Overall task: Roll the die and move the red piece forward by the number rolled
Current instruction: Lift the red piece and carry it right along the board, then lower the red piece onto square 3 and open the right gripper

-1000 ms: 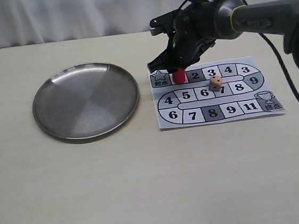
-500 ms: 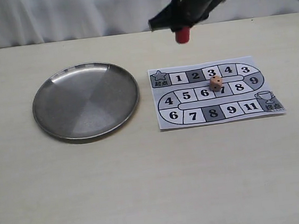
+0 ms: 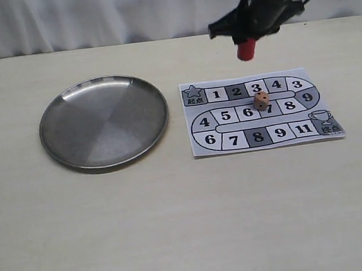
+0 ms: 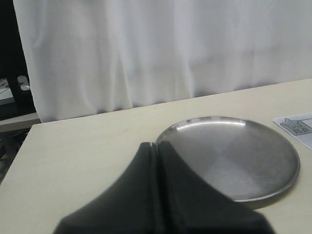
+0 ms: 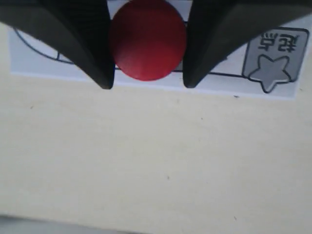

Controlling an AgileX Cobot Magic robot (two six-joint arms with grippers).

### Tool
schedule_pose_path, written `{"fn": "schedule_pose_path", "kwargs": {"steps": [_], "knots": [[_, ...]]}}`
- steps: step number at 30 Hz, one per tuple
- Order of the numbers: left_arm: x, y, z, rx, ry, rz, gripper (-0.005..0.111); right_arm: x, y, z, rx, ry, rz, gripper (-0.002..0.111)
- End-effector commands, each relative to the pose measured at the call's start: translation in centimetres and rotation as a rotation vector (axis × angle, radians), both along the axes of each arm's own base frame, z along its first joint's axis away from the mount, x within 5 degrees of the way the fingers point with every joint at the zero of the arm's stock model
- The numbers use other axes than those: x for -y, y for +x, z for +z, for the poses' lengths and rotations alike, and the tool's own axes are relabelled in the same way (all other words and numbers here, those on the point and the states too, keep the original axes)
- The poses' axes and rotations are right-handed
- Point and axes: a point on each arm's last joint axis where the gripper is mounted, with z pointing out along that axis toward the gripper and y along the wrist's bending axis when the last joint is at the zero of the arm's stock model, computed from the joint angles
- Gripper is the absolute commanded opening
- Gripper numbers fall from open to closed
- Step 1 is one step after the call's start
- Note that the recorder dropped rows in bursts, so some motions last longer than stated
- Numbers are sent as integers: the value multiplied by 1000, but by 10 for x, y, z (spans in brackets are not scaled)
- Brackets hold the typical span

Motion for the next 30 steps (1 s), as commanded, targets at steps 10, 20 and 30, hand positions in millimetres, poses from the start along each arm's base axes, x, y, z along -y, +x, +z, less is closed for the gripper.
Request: {"fn": "schedule_pose_path", "kwargs": {"steps": [10,20,30], "knots": [[0,0,0,8,-6,-2,0,1,3,-94,-109,95,-43,5],[0,0,0,8,-6,-2,0,1,3,-94,-112,95,-46,7],[0,0,0,8,-6,-2,0,2,4,-84,-110,98,-62,63]]}}
